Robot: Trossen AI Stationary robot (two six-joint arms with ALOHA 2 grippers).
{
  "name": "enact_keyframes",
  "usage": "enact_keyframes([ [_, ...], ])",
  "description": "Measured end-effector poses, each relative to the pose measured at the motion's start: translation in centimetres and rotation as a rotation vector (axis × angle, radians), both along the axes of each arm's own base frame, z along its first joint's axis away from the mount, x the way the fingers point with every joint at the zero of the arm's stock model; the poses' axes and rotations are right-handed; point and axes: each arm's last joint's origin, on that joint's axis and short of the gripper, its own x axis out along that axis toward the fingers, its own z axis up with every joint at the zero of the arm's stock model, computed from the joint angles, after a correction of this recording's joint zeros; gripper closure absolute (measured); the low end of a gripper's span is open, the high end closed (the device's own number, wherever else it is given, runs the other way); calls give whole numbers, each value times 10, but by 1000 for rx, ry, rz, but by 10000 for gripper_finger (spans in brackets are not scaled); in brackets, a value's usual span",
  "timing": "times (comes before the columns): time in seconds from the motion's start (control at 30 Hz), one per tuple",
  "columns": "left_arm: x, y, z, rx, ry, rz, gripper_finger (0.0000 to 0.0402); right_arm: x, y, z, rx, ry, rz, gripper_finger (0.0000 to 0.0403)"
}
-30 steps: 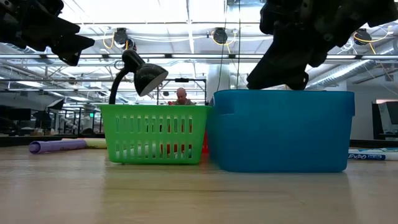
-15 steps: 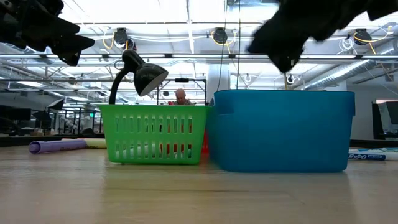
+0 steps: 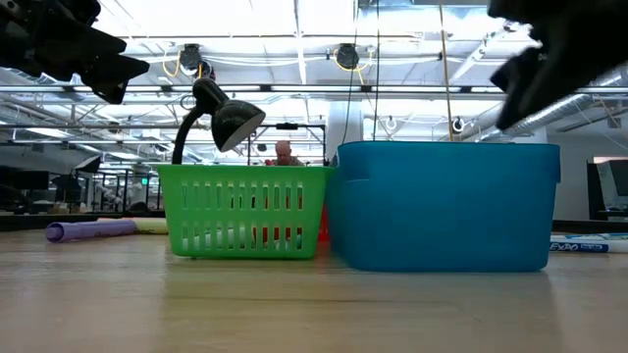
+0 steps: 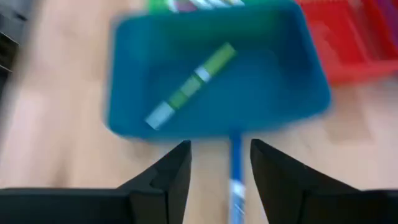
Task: Pick & Place Markers
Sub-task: Put the blue marker pen into the dark blue bin
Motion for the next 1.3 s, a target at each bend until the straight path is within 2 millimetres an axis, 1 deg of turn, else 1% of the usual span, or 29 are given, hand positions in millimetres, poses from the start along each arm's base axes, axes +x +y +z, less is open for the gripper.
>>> enact_keyframes([
  [0.1,0,0,0,0,0,0,204,-5,0,-11,-58,42,-27,234],
  [0.3,0,0,0,0,0,0,204,-15,-7,-47,-32,69,-96,230],
  [0.4,0,0,0,0,0,0,204,-21,-10,-67,-26,62,-96,231],
  [0.5,0,0,0,0,0,0,204,-24,-11,-82,-15,42,-77,231],
  [0.67,0,0,0,0,-1,0,204,-17,-7,-94,-37,47,-45,232],
  [0.8,0,0,0,0,0,0,204,-12,-4,-107,-62,97,-45,232],
  [0.93,0,0,0,0,0,0,204,-16,-6,-121,-50,199,-99,232],
  [1.1,0,0,0,0,-1,0,204,-25,-8,-123,-49,277,-140,249],
  [1.3,0,0,0,0,0,0,204,-27,-9,-121,-46,307,-114,289],
])
